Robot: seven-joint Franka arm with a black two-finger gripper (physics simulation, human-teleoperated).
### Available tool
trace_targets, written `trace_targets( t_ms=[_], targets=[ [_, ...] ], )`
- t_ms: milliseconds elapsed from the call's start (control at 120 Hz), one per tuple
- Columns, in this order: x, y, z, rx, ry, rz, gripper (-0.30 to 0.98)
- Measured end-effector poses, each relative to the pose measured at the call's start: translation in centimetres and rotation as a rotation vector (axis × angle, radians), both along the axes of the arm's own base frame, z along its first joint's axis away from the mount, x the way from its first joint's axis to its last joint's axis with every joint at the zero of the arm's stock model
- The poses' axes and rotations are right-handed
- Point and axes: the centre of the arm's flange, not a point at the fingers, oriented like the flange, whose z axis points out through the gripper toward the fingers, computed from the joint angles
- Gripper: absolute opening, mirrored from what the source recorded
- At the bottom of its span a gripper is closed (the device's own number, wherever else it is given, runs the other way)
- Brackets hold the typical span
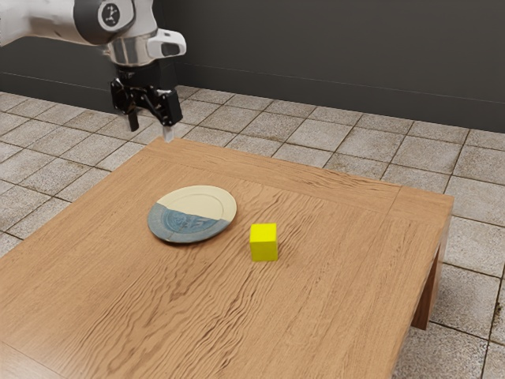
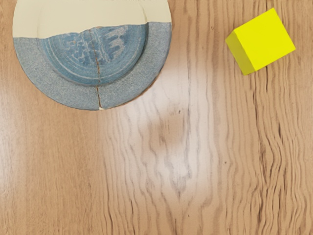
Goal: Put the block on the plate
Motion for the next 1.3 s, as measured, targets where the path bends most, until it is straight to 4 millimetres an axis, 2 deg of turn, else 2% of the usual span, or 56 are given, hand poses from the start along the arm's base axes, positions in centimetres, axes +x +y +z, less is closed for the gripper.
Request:
trace_targets(
  t_ms=[142,258,458,583,725,825,958,1067,1300],
  targets=[
    [0.5,-1.0,-0.2,0.000,-0.008,-0.015,0.69],
    [1.8,-2.3,-0.7,-0.019,-0.004,0.011,0.69],
    [5.8,-3.0,-3.7,-0.014,0.021,0.163,0.69],
    [6.9,-3.6,-4.9,-0.014,0.035,0.248,0.69],
    [8.6,-4.4,-7.9,-0.007,0.062,0.326,0.69],
    [10.9,-5.5,-11.4,-0.002,0.060,0.362,0.69],
    [12.7,-9.4,-15.1,-0.014,0.065,0.367,0.69],
    [13.4,-11.3,-17.6,-0.014,0.080,0.382,0.69],
    [14.7,-12.0,-23.2,-0.014,0.107,0.445,0.69]
  ],
)
